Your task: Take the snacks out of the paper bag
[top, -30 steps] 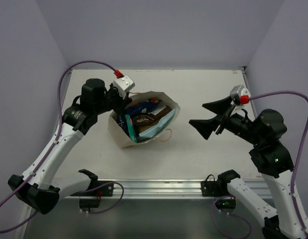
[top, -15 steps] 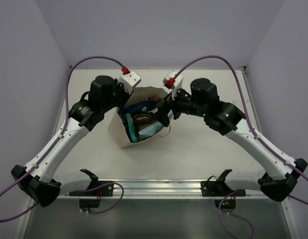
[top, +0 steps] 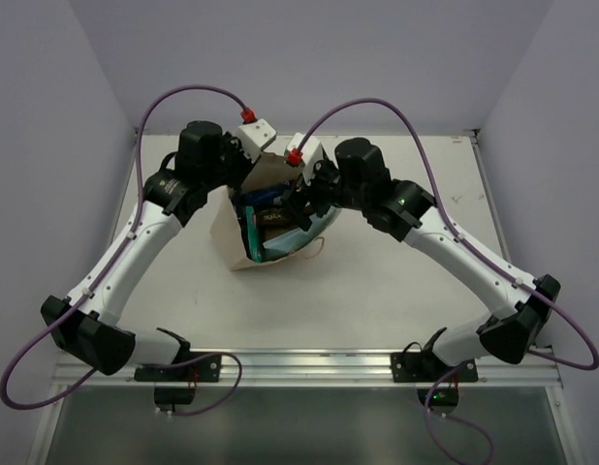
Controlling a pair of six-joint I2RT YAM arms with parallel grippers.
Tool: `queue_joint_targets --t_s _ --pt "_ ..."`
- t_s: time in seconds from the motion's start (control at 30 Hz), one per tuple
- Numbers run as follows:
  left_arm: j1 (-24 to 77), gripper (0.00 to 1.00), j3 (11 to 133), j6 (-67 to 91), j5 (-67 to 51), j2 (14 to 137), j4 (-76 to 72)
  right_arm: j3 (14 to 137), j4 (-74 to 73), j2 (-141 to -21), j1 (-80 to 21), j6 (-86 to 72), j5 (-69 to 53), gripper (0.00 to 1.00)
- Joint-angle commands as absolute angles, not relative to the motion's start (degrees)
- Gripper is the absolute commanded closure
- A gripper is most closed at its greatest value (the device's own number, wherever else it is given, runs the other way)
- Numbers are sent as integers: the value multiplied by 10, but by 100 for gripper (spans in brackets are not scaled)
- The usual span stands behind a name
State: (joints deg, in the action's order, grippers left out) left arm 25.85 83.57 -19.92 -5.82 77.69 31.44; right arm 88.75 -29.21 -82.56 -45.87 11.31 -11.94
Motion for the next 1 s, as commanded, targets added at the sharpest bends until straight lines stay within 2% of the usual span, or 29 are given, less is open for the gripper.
queue_joint_targets --t_s 0.0,0.2,0.27,0.47,0.97 --pt "266 100 835 -232 -119 705 263 880 -251 -803 -461 128 -138 11" --pt "289 100 756 -198 -177 621 263 779 -186 -762 -462 133 -168 23" --pt "292 100 723 -191 -175 603 263 741 -162 -752 -464 142 -170 24" --pt "294 100 681 -175 -163 590 265 683 -132 -745 -481 166 -147 27" --pt "311 100 679 -124 -186 595 269 679 -106 -760 -553 152 -102 28"
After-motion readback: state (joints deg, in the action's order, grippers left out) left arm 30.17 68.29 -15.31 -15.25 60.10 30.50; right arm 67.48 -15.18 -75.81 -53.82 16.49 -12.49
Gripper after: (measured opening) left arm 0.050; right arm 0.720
